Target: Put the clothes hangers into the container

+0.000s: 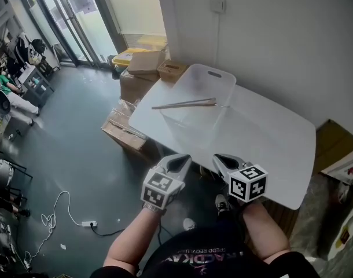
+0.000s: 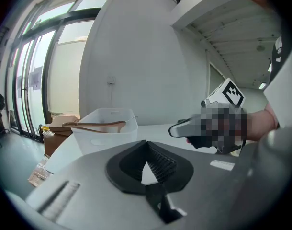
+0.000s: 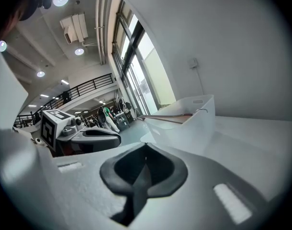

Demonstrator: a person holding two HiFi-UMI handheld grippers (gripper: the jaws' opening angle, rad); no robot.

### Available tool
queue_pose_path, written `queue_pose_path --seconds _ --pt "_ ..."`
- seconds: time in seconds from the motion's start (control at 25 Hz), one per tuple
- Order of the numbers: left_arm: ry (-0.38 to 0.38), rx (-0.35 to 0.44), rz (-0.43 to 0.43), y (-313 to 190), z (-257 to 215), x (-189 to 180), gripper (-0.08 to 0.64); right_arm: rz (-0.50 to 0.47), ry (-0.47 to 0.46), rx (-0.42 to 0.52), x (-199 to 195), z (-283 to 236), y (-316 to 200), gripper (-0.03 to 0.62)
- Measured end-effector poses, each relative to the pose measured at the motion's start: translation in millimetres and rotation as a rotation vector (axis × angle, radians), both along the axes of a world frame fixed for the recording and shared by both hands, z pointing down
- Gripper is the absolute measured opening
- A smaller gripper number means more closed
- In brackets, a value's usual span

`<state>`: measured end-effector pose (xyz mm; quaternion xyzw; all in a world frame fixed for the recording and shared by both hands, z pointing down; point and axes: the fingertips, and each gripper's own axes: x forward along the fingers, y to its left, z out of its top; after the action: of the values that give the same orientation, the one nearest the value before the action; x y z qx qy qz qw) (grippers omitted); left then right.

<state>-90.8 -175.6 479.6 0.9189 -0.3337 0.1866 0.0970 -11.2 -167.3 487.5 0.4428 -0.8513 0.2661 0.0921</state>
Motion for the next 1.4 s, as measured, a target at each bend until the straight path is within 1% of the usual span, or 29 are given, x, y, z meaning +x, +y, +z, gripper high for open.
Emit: queue_pose_path --seconds 0.32,0.6,0.92,1.4 --pt "0.064 -0.054 -0.001 30.9 7.1 -5.1 0.008 -0.001 0.012 -0.012 -11.9 6.4 41.0 0.003" --pt "0.069 -0.076 0.013 50.5 18.3 -2.9 0.008 -0.010 0.012 -0.022 -16.3 13.9 62.2 0.003" --pt "0.084 -0.085 0.022 73.0 18.4 0.6 0.006 -0.017 0.012 -0.034 -18.3 17.0 91.3 0.003" --pt "0.096 -0.106 0.029 94.0 25.5 -1.7 0.006 -0.043 0.023 -0.056 -28.3 24.1 119.9 0.003"
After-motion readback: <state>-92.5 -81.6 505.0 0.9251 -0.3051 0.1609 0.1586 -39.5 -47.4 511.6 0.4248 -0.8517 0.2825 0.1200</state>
